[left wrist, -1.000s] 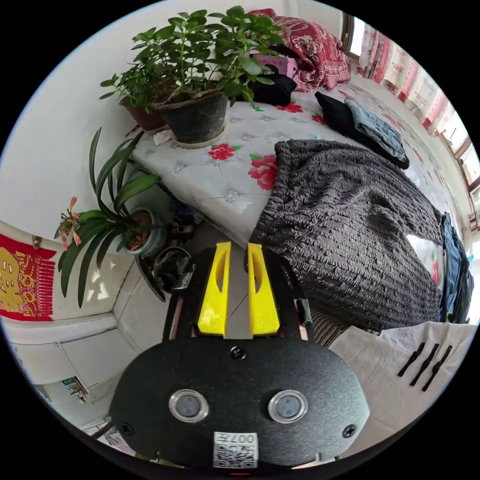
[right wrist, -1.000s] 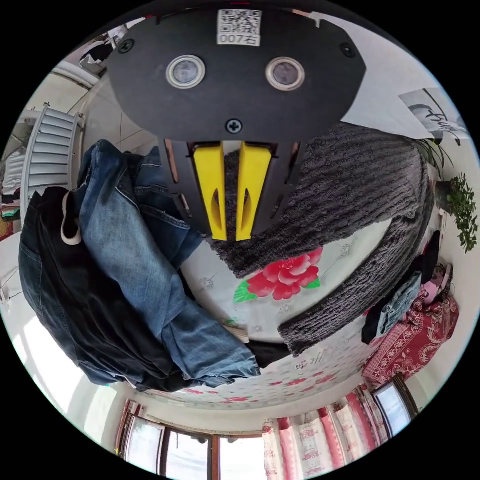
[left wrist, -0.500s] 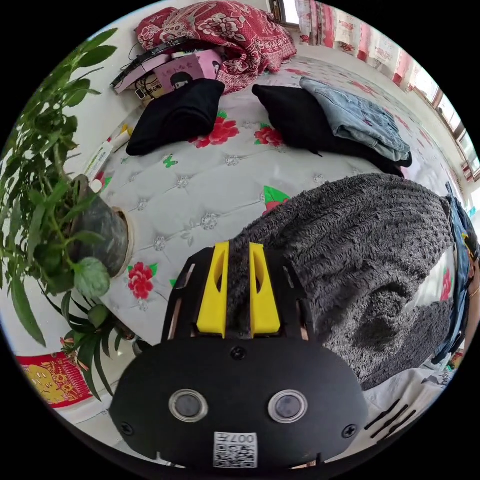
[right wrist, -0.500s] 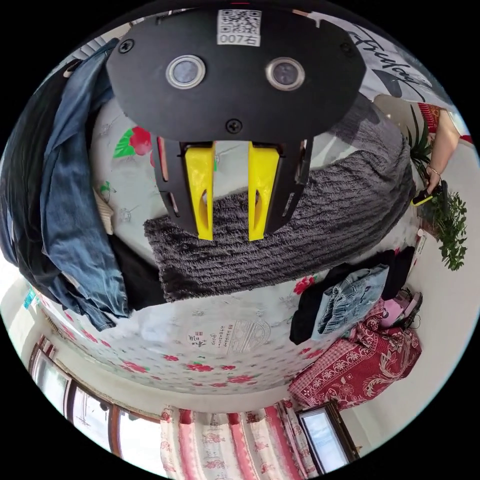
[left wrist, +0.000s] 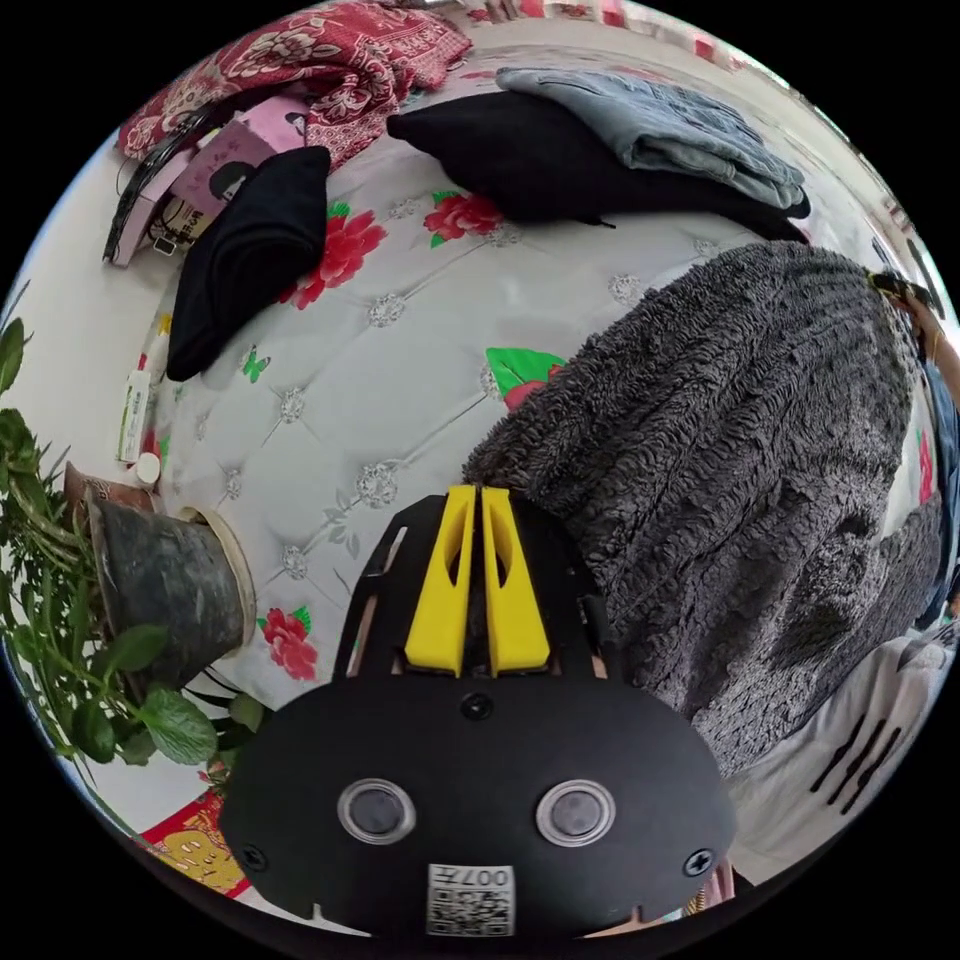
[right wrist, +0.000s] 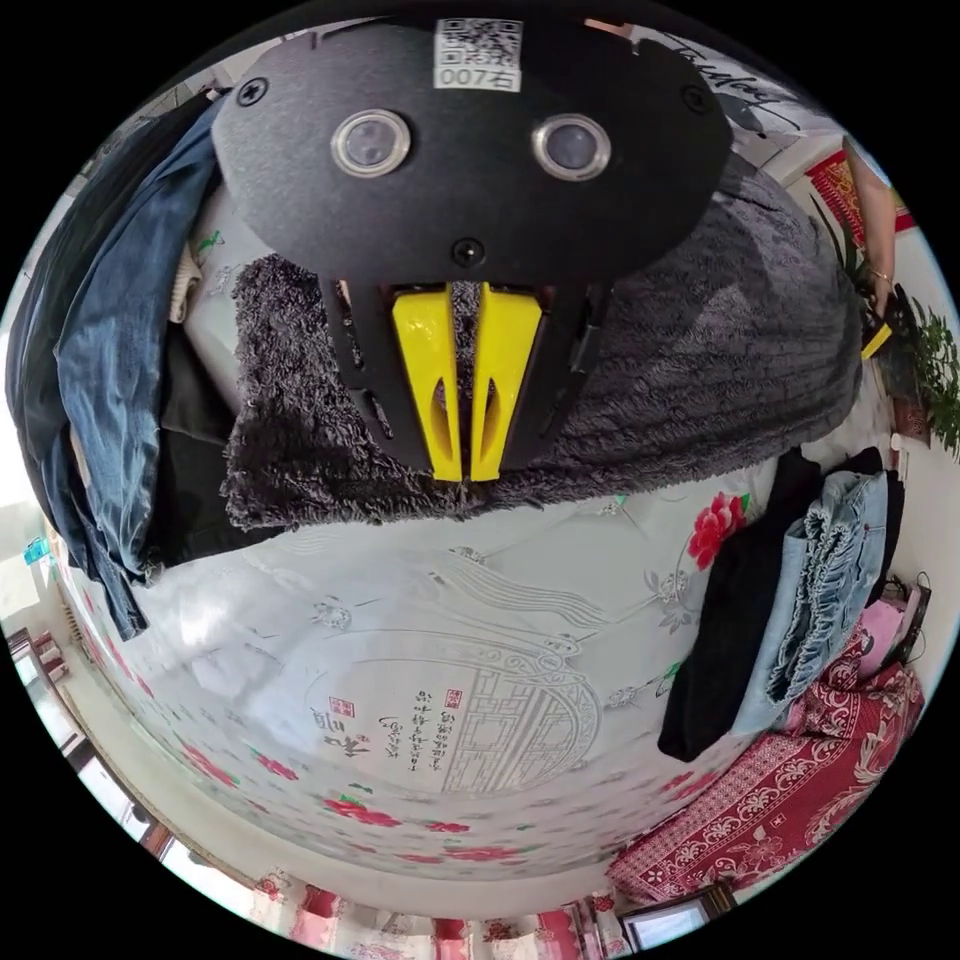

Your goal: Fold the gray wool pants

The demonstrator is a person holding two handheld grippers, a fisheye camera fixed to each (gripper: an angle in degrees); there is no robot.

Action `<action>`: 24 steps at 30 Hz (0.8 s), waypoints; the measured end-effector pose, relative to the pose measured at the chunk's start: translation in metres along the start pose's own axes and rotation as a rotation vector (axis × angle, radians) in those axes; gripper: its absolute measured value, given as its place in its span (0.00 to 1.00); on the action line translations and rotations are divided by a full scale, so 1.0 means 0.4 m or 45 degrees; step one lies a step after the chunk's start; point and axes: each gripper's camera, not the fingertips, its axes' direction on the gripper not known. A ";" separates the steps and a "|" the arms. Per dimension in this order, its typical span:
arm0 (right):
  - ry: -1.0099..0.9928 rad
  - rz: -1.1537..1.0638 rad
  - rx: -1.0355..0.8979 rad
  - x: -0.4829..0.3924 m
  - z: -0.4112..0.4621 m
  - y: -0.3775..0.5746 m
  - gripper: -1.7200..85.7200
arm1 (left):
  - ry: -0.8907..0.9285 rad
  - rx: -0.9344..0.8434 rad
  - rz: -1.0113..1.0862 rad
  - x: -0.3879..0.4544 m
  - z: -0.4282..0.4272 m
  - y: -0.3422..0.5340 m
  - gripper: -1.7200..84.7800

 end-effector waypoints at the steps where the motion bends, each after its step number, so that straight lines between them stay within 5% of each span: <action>1: -0.026 0.001 -0.004 0.011 -0.022 0.007 0.03 | 0.054 -0.006 -0.052 -0.025 -0.002 0.008 0.01; 9: -0.340 -0.018 0.529 0.172 -0.495 0.271 0.02 | 0.287 0.375 -0.230 -0.161 -0.248 0.175 0.01; 16: -0.329 -0.001 0.884 0.340 -0.849 0.855 0.02 | 0.474 0.865 -0.253 -0.243 -0.515 0.585 0.01; 19: -0.223 0.134 0.816 0.405 -0.832 1.137 0.02 | 0.623 0.877 -0.289 -0.241 -0.497 0.765 0.01; 24: -0.184 0.666 0.271 0.538 -0.531 1.466 0.05 | 0.766 0.468 -0.465 -0.149 -0.262 0.896 0.02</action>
